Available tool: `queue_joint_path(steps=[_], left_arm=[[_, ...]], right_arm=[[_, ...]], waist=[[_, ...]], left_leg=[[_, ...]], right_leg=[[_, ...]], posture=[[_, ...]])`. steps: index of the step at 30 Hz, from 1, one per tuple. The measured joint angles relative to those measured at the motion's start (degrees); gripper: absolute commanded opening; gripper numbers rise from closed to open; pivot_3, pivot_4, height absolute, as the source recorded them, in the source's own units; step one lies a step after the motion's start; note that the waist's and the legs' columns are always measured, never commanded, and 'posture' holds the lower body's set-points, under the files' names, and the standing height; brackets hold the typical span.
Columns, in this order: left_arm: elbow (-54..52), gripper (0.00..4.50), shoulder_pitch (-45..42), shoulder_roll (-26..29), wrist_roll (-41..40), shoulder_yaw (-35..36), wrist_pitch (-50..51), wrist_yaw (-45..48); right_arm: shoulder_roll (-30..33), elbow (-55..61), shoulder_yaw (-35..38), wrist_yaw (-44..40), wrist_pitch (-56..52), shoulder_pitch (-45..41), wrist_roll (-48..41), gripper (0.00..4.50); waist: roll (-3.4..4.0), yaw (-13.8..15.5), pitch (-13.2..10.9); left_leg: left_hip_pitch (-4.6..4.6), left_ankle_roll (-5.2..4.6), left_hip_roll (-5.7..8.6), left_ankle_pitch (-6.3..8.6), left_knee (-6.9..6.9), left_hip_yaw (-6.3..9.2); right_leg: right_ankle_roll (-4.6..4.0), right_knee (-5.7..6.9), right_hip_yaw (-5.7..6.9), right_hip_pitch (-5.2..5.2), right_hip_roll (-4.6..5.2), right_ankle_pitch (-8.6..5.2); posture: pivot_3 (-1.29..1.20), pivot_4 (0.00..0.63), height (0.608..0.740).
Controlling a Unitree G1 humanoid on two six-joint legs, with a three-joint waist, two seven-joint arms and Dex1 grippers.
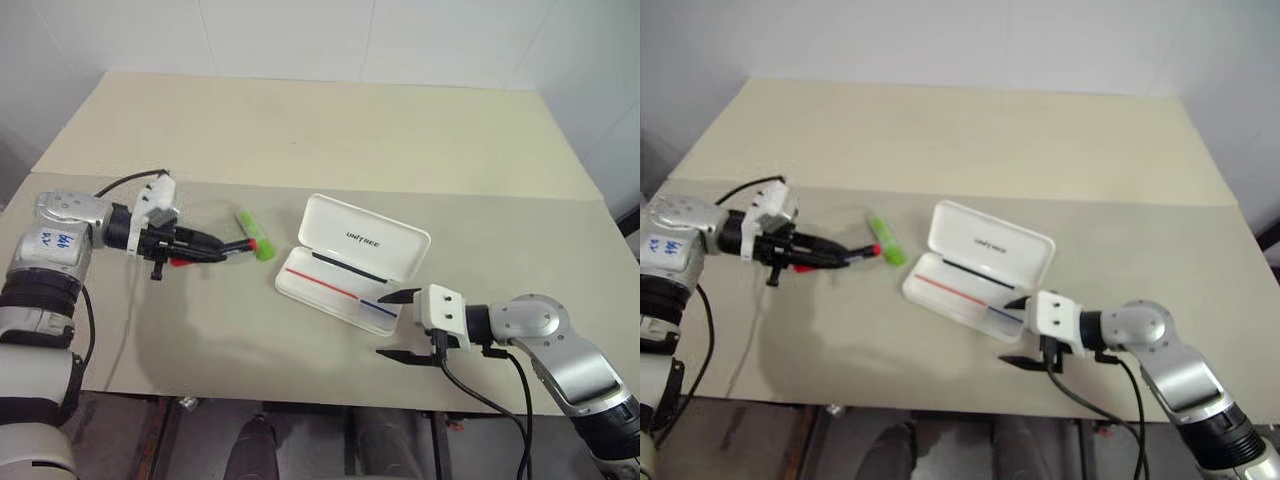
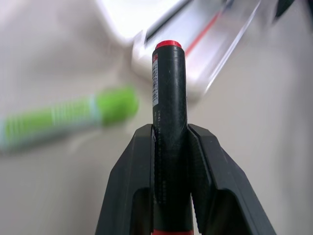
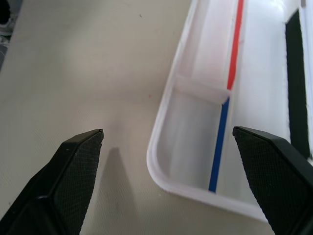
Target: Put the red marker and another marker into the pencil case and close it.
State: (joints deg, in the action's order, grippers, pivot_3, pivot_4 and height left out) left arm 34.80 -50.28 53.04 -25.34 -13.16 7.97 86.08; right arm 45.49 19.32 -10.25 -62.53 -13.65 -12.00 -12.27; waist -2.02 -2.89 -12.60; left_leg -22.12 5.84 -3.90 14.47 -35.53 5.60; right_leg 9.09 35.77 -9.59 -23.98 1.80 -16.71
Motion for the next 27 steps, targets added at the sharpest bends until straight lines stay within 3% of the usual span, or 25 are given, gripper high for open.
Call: queue_joint_path(steps=[8,14,17,27], left_arm=[[-9.96,0.60,0.62,-0.62,-7.47,1.29,7.22,0.00],[-9.05,0.60,-4.40,-5.67,-7.91,-4.30,2.46,0.00],[-4.65,0.60,-8.41,-10.16,-5.57,-7.67,-3.47,0.01],[11.23,0.60,-15.66,-23.88,11.37,-8.12,-17.18,-1.52]], right_arm=[[0.01,0.10,-0.01,-0.40,1.23,0.94,0.10,4.50],[-0.17,0.24,-0.02,-0.33,1.22,-0.24,0.09,4.50],[-0.50,0.56,0.15,0.23,0.99,-0.45,0.07,4.50],[-0.76,3.45,1.27,3.80,-1.67,2.87,0.07,4.50]], waist=[[0.00,-0.27,0.00],[0.00,-0.06,0.00],[-0.01,0.00,0.00],[-0.02,-0.31,-0.01]], left_leg=[[0.01,0.00,0.00,0.00,-0.10,-0.01],[-0.01,0.00,0.01,0.00,-0.22,0.00],[-0.05,0.00,0.02,0.00,-0.30,0.00],[-0.05,-0.08,0.03,0.05,-0.33,-0.01]], right_leg=[[-0.13,0.02,0.00,0.01,0.00,-0.07],[-0.14,-0.04,-0.01,0.08,0.00,-0.07],[-0.16,-0.15,-0.01,0.12,0.00,-0.08],[-0.05,-0.23,-0.03,0.18,0.00,-0.02]], posture=[[0.00,0.150,0.740],[0.00,0.150,0.740],[0.00,0.150,0.740],[0.00,0.150,0.740]])
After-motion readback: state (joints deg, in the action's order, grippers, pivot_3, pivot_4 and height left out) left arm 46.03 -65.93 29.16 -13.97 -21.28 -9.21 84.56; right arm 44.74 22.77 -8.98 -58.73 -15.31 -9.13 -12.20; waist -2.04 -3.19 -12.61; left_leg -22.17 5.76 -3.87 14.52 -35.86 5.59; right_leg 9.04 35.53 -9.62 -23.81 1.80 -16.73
